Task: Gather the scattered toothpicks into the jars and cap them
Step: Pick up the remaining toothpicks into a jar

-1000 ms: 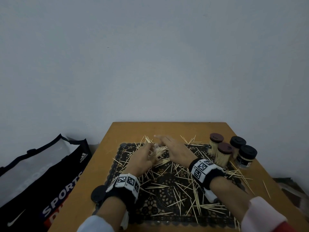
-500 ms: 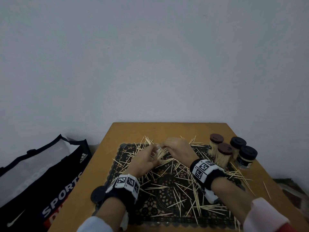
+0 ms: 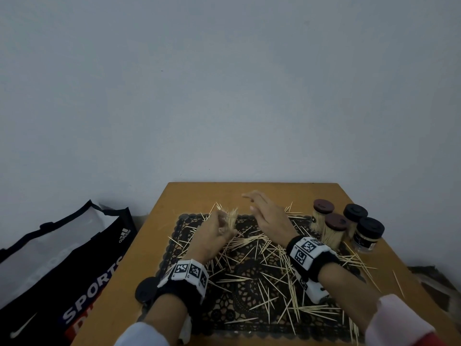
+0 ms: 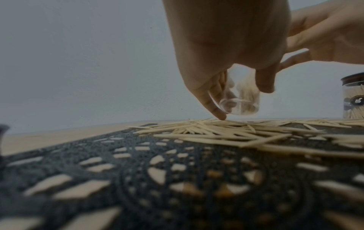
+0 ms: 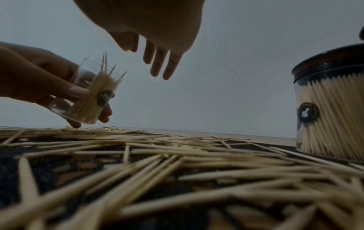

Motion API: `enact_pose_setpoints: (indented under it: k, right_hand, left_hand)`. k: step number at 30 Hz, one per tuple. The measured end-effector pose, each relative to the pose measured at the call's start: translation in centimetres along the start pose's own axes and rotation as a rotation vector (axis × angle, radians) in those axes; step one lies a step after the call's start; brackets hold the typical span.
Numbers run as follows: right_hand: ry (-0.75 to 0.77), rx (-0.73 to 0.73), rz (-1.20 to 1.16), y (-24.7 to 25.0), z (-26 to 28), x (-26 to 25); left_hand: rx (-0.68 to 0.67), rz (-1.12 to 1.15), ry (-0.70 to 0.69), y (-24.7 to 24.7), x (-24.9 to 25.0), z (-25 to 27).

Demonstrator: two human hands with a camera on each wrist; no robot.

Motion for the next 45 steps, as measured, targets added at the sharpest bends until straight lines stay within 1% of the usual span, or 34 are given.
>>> enact_pose_setpoints:
  k: [1, 2, 4, 6, 7, 8, 9, 10, 13, 15, 19, 22, 27, 30, 32, 35, 37, 40, 43, 45]
  right_hand:
    - [-0.046, -0.039, 0.028, -0.1, 0.0, 0.2]
    - [-0.091, -0.118, 0.07, -0.4, 0.0, 0.4]
    - [-0.154, -0.372, 0.187, -1.4, 0.4, 1.2]
    - [-0.222, -0.629, 0.28, -2.2, 1.0, 1.8]
    - [-0.246, -0.712, 0.301, -2.6, 1.2, 1.9]
    - [-0.249, -0.753, 0.3, -2.8, 1.3, 1.9]
    - [-0.241, -0.754, 0.28, -2.8, 1.2, 1.9]
    - [-0.223, -0.726, 0.253, -2.8, 1.0, 1.6]
    - [-0.183, -0.6, 0.207, -2.7, 0.5, 1.0]
    - [-0.193, -0.547, 0.205, -2.7, 0.2, 0.8]
    - [-0.23, -0.52, 0.215, -2.6, 0.0, 0.7]
    - [-0.199, -0.503, 0.265, -2.3, 0.1, 0.5]
    - [-0.116, -0.474, 0.434, -1.8, 0.3, 0.1]
    - [-0.09, -0.456, 0.467, -1.7, 0.4, 0.2]
    - [-0.095, -0.395, 0.463, -1.7, 0.3, 0.3]
    - [-0.135, -0.264, 0.455, -1.4, 0.1, 0.4]
    - [-0.132, -0.183, 0.438, -1.0, 0.1, 0.4]
    - [-0.082, -0.096, 0.368, -0.5, 0.1, 0.2]
    - [0.009, -0.088, 0.341, -0.4, 0.2, 0.1]
    - [0.048, -0.105, 0.32, -0.5, 0.3, 0.1]
  left_hand:
    - [0.057, -0.018, 0.027, 0.1, -0.3, 0.0]
    - [0.122, -0.038, 0.053, 0.3, -0.5, 0.0]
    - [0.224, -0.06, 0.096, 0.6, -0.9, 0.0]
    - [0.26, -0.069, 0.124, 0.7, -1.1, 0.0]
    - [0.256, -0.082, 0.135, 0.7, -1.1, 0.0]
    - [0.242, -0.097, 0.138, 0.7, -1.0, 0.0]
    - [0.227, -0.11, 0.139, 0.6, -0.9, 0.0]
    - [0.216, -0.121, 0.137, 0.6, -0.8, 0.0]
    - [0.181, -0.158, 0.149, 0.5, -0.8, 0.0]
    - [0.17, -0.183, 0.152, 0.6, -0.7, 0.1]
    - [0.155, -0.194, 0.165, 0.6, -0.6, 0.2]
    - [0.134, -0.195, 0.167, 0.7, -0.6, 0.2]
    - [0.12, -0.21, 0.172, 0.7, -0.5, 0.3]
    - [0.117, -0.211, 0.178, 0.6, -0.6, 0.3]
    - [0.12, -0.208, 0.179, 0.7, -0.6, 0.3]
    - [0.134, -0.203, 0.175, 0.7, -0.7, 0.1]
    - [0.149, -0.22, 0.161, 0.6, -0.9, 0.0]
    - [0.131, -0.234, 0.127, 0.3, -1.3, -0.2]
    - [0.101, -0.219, 0.062, 0.2, -1.0, -0.4]
    - [0.05, -0.204, 0.001, 0.0, -0.7, -0.4]
Point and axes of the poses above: each hand's wrist, its own z-axis away from the middle knuckle, its own y-axis out of the back of the hand, x = y × z, the point moved 2 cm from there along -z, towards the middle knuckle, and after that the axes turned 14 degrees about -z, right-handed, at the moved point
